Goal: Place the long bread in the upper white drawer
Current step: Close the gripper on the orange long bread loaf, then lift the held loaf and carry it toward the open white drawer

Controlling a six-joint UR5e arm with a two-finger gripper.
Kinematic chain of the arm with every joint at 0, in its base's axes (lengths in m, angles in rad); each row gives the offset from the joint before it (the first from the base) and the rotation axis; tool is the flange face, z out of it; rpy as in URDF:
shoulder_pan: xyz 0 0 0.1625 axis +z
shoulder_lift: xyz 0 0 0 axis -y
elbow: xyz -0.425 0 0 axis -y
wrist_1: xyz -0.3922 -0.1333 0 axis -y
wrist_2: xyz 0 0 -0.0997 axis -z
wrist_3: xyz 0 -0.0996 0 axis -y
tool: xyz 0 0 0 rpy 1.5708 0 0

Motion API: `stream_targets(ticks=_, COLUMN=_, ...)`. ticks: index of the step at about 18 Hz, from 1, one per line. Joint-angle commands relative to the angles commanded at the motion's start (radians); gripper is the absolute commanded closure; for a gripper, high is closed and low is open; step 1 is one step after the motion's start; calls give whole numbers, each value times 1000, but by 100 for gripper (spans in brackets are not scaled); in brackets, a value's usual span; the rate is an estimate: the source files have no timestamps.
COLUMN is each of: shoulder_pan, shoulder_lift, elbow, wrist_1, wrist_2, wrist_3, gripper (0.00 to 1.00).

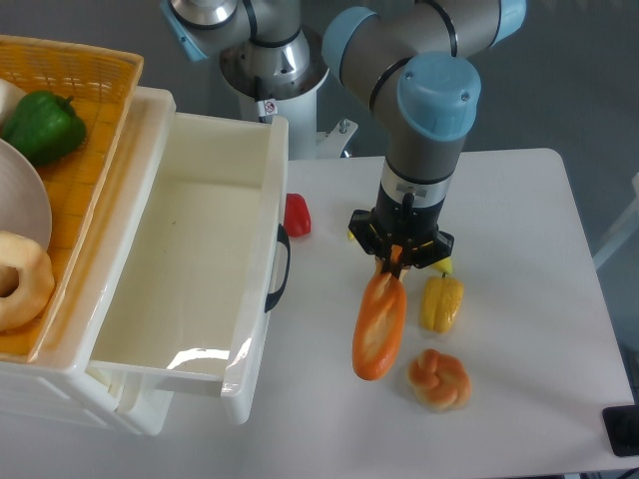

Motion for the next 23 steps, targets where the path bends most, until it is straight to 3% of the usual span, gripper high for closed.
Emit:
stream_targets(ticks=18, shoulder_pan=-3, shoulder_lift=3, elbow=40, wrist_1=-3, wrist_2=11, wrist_3=-115, gripper=100)
stream_targets(ticks=23, shoulder_pan=-15, shoulder_lift=46, elbow=52, wrist_1=-5, wrist_2=-28, wrist_3=-205, gripper=100)
